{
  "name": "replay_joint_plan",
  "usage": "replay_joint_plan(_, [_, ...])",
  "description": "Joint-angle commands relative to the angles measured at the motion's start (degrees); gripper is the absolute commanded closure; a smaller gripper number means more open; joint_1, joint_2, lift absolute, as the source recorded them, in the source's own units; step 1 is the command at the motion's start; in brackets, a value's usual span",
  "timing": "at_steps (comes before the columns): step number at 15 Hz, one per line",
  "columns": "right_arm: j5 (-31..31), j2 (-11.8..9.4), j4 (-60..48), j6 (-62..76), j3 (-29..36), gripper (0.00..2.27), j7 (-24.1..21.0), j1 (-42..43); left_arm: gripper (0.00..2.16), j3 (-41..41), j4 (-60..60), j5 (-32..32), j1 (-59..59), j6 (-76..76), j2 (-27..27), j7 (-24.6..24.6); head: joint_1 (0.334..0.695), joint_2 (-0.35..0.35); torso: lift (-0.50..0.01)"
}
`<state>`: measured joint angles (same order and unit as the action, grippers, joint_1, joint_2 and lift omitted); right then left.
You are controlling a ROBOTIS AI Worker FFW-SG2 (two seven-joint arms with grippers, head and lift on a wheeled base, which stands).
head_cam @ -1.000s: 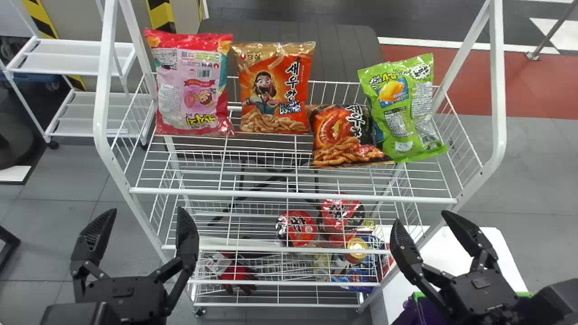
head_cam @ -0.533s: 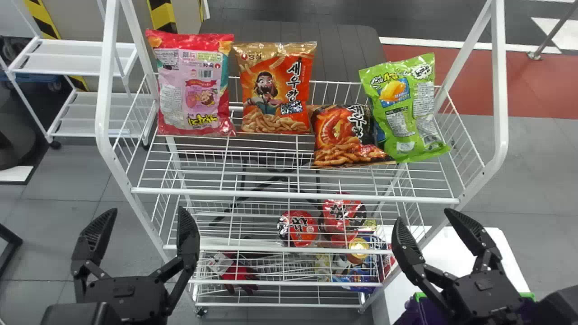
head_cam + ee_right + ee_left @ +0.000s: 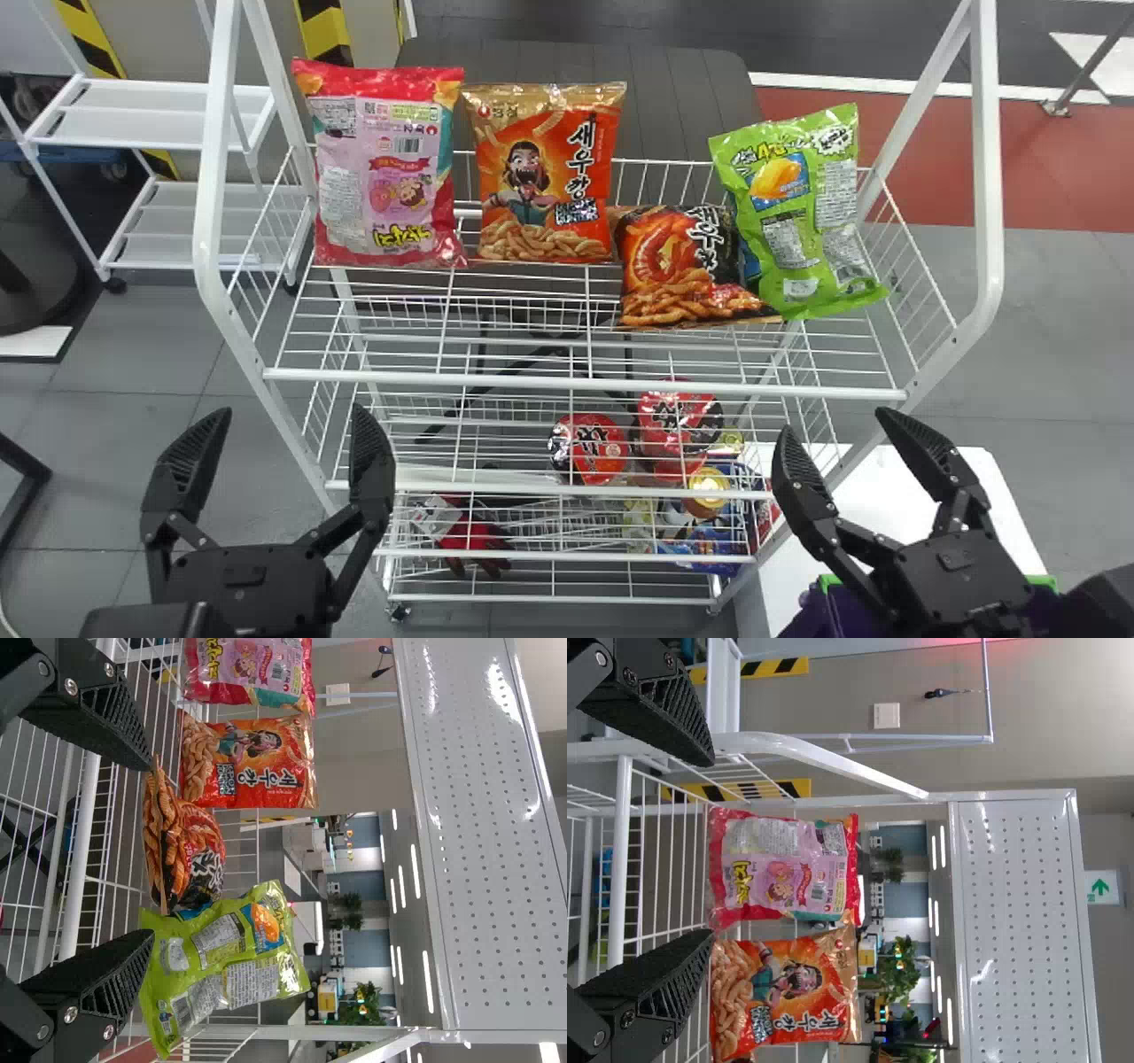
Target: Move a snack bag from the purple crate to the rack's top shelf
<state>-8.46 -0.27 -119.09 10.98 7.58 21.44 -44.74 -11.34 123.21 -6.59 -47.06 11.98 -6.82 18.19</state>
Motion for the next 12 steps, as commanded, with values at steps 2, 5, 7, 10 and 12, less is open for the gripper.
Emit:
replay_joint_plan(2, [-0.3,-0.2,-0.4,-0.2,0.0,0.18,0.0,0.0,0.15,0.0,0.2,-0.1,0.0,0.2,0.1,0.0,0.695,-0.058,0.001])
replay_joint_plan(5, [-0.6,-0.3,-0.7,-0.2,0.1,0.18,0.0,-0.3,0.15,0.0,0.9,-0.3,-0.4,0.2,0.1,0.1,0.695,-0.057,0.001])
replay_joint_plan(7, [-0.9,-0.3,-0.9,-0.2,0.1,0.18,0.0,-0.3,0.15,0.1,1.1,-0.4,-0.5,0.4,0.1,0.3,0.695,-0.057,0.001])
replay_joint_plan(10, [-0.9,-0.3,-1.0,-0.2,0.1,0.18,0.0,-0.3,0.15,0.1,1.0,-0.4,-0.4,0.4,0.1,0.5,0.695,-0.057,0.001])
replay_joint_plan(12, [-0.9,-0.3,-1.0,-0.2,0.1,0.18,0.0,-0.3,0.15,0.1,0.9,-0.4,-0.4,0.2,0.1,0.4,0.695,-0.056,0.001])
